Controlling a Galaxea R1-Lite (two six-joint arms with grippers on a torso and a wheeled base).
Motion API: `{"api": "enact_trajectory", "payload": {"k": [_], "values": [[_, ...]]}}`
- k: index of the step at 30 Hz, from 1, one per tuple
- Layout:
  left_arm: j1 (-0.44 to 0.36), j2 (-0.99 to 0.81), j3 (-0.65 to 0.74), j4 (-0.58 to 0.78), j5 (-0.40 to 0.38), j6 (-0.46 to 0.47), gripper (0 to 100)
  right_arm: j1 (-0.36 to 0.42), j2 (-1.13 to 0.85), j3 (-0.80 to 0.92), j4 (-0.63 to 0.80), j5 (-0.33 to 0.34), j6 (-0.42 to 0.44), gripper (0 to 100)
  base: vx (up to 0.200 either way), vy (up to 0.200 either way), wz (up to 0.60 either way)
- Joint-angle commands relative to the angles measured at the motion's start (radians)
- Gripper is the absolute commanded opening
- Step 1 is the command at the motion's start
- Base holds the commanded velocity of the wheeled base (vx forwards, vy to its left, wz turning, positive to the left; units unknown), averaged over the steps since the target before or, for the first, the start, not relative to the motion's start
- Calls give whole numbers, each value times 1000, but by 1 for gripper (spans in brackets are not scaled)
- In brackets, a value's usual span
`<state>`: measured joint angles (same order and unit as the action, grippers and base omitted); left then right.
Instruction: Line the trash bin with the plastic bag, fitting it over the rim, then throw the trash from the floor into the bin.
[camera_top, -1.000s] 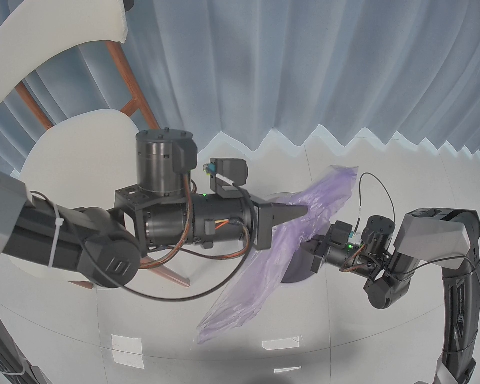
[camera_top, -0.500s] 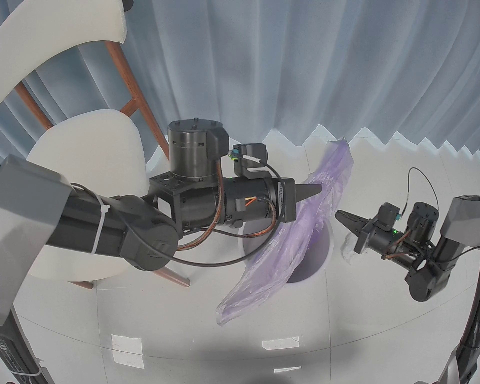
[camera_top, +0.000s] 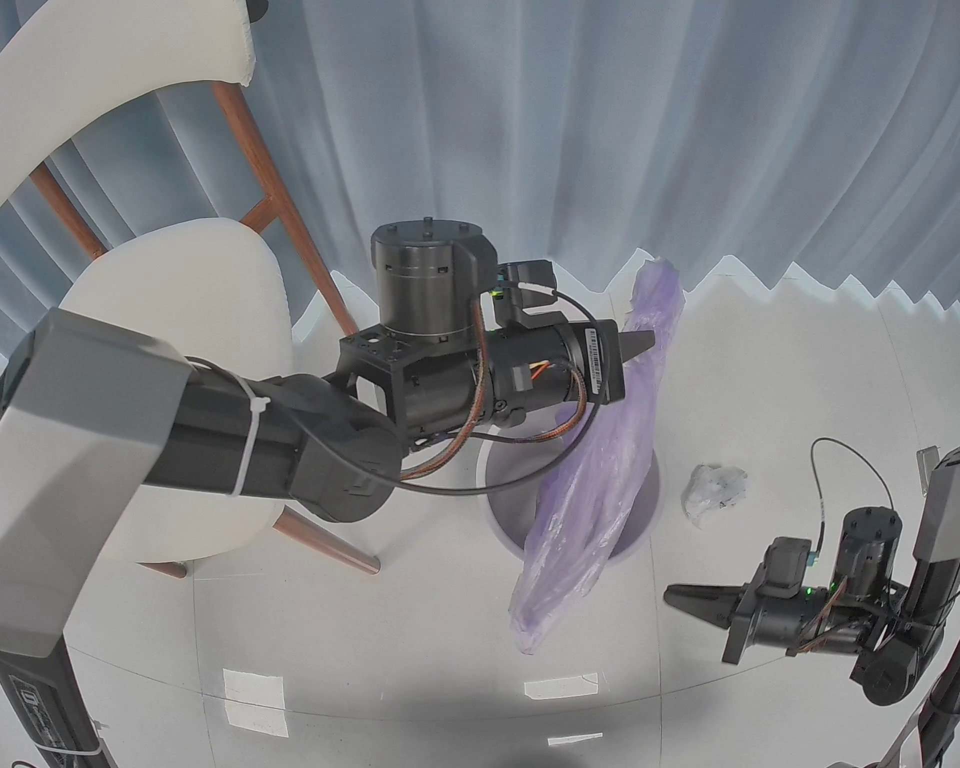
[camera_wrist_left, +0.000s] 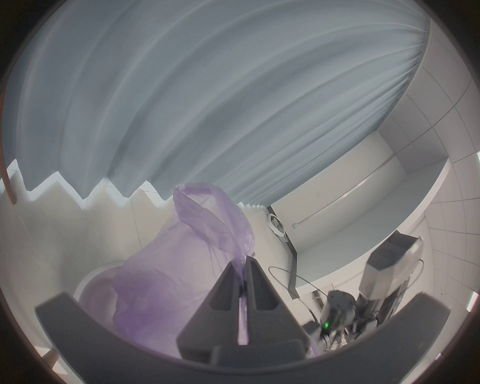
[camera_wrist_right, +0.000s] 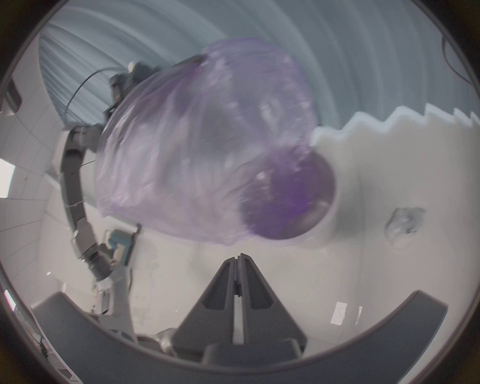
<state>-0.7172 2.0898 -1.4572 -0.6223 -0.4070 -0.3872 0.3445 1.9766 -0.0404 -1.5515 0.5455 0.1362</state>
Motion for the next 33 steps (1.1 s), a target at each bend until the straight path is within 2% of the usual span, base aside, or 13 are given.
{"api": "enact_trajectory", "payload": {"k": [1, 3, 4, 5, 8, 13, 17, 21, 23, 24, 30, 33], "values": [[-7, 56, -49, -2, 36, -7, 0, 223, 103, -32, -16, -3, 13, 0, 0, 0, 0], [-2, 58, -49, -2, 36, -7, 0, 278, 146, -78, -16, -12, 11, 0, 0, 0, 0], [-2, 58, -49, -2, 36, -7, 0, 278, 146, -78, -16, -12, 11, 0, 0, 0, 0], [-1, 61, -51, -2, 36, -7, 0, 332, 183, -127, -16, -38, 14, 0, 0, 0, 0], [-1, 61, -49, -2, 36, -7, 0, 396, 242, -199, -16, -81, 16, 0, 0, 0, 0], [-2, 61, -49, -5, 36, -7, 0, 419, 317, -319, -18, -114, 19, 0, 0, 0, 0], [5, 56, -43, -5, 36, -5, 0, 297, 367, -434, -19, -197, 8, 0, 0, 0, 0], [10, 50, -45, -5, 36, -5, 0, 176, 318, -518, -18, -234, 10, 0, 0, 0, 0], [10, 49, -43, -5, 36, -5, 0, 156, 311, -533, -16, -242, 11, 0, 0, 0, 0], [10, 46, -35, -5, 36, -5, 0, 119, 308, -558, -16, -251, 8, 0, 0, 0, 0], [4, 33, 5, -7, 36, 2, 0, 114, 329, -575, -16, -256, 8, 0, 0, 0, 0], [-1, 27, 28, -5, 37, 5, 0, 136, 334, -570, -15, -302, 16, 0, 0, 0, 0]]}}
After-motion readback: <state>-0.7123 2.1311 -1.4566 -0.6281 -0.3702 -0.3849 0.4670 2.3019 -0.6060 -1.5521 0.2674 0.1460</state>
